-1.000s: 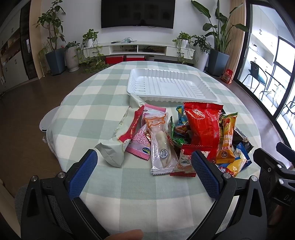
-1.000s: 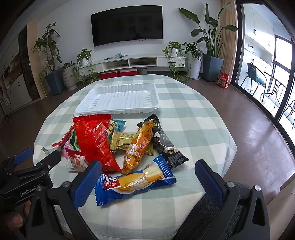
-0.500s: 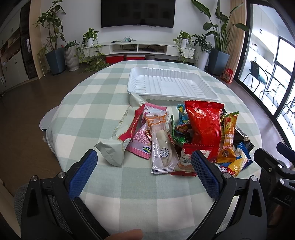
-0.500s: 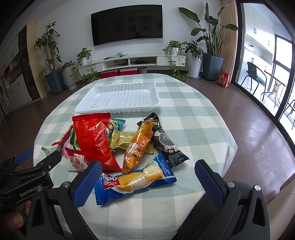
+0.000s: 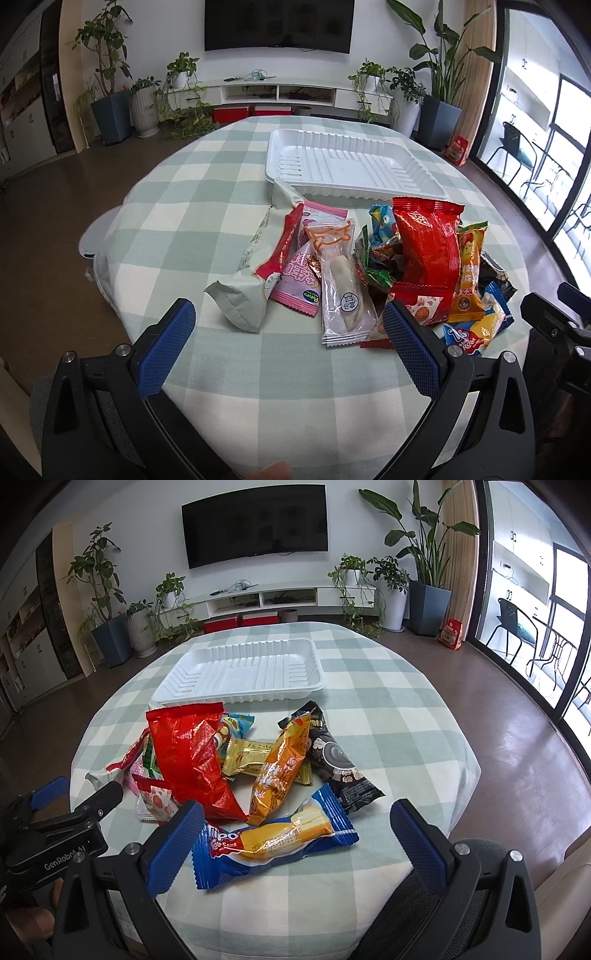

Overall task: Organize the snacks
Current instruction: 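Grasp the white-and-red wafer bar with the left gripper while the right grasps the blue cream bar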

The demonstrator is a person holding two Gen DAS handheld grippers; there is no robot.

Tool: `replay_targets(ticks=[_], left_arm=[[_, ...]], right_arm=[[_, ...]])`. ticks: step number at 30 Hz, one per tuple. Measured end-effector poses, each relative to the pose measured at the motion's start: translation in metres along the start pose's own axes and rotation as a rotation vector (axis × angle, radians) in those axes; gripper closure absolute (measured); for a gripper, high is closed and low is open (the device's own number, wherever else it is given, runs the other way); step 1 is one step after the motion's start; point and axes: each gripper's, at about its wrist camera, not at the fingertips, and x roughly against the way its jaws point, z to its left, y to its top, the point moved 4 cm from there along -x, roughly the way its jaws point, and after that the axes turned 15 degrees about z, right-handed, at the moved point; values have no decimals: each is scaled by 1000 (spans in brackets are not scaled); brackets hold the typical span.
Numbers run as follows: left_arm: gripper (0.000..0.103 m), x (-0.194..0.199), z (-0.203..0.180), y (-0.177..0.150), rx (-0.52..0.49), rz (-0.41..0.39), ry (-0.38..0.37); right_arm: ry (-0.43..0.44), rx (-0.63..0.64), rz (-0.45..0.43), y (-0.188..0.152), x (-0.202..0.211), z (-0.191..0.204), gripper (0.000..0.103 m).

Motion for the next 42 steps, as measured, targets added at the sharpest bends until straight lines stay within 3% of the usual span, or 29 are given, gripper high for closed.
replay_targets(ticks=[4,6,8,11,15,19,22,28,30,32,34,42], left_arm=[[0,-4,19,-6,-7,19,-96],[0,-9,19,-13,-56,49,-34],[0,-16,21,-19,-47,147,-34],[0,-6,29,-14,-14,115,-108],[0,2,34,9,-85,107,-12],[0,-15,42,39,-171,196,-7],[0,-33,44,57,-215,289,-86],[4,-53,54,98,-219,377,-251],[9,-63,59,111,-206,411,-264],[29,-74,60,117,-207,450,-249],[38,-84,57,118,-230,487,-221],[39,-88,42,119,-252,487,-198]], right_arm=[[30,12,-2,-4,2,-2,0],[49,7,-3,1,4,-7,0],[69,0,0,3,5,-10,2],[107,-14,13,1,7,-18,9],[155,-40,30,-2,8,-33,10],[190,-66,58,-6,5,-40,16],[201,-58,68,-5,4,-37,22],[231,-40,90,3,-5,-28,25],[235,-38,105,3,-10,-27,25],[241,-41,117,4,-14,-27,25],[245,-44,117,5,-15,-28,25],[251,-64,133,5,-22,-34,25]])
